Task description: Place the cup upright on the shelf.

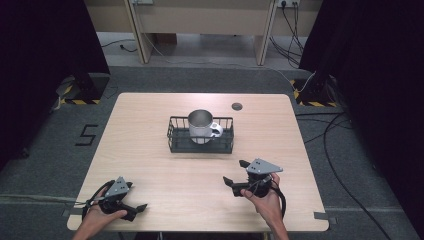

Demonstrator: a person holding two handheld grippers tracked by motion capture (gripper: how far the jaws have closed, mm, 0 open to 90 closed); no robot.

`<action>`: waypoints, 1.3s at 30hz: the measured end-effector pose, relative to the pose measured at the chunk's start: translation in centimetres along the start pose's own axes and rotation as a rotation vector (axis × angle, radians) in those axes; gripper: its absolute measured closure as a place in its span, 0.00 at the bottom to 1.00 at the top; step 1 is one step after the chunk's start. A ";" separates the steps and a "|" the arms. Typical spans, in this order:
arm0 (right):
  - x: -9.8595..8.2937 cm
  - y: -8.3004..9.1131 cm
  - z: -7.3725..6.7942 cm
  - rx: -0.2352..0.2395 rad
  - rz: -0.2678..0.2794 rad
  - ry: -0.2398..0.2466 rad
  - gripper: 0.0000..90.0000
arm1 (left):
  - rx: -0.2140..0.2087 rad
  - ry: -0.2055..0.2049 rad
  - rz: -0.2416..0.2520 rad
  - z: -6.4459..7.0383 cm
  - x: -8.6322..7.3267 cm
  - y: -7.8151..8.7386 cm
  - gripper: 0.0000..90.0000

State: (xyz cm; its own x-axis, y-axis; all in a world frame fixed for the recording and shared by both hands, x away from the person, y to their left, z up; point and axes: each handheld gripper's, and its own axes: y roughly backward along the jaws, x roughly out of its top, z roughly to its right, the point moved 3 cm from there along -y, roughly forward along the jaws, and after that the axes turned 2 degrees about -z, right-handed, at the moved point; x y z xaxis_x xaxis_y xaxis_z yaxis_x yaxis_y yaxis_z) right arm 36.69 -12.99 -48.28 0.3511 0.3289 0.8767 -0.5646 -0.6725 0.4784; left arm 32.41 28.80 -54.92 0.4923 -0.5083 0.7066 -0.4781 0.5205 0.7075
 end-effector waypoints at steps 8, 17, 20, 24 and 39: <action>-1.6 0.2 0.0 -0.013 -0.031 -0.016 0.17 | 0.000 -0.001 0.000 0.0 0.0 0.0 0.00; -3.4 0.4 0.0 -0.017 -0.072 -0.045 0.17 | -0.001 -0.001 0.000 0.0 0.0 0.0 0.00; -3.8 0.5 0.1 -0.017 -0.080 -0.051 0.17 | -0.002 -0.002 -0.002 0.0 0.0 0.0 0.00; -4.3 0.5 0.0 -0.024 -0.102 -0.048 0.17 | -0.002 -0.001 -0.002 0.0 0.0 0.0 0.00; -5.9 0.1 -0.5 -0.060 -0.226 -0.018 0.17 | -0.002 -0.002 -0.002 0.0 0.0 0.0 0.00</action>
State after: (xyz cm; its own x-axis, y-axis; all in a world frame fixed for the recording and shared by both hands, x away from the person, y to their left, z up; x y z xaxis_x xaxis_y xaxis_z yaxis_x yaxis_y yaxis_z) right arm 34.20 -14.72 -53.42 0.4864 0.4546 0.7462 -0.5130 -0.5427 0.6650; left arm 32.38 28.80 -54.91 0.4918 -0.5109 0.7051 -0.4754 0.5209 0.7090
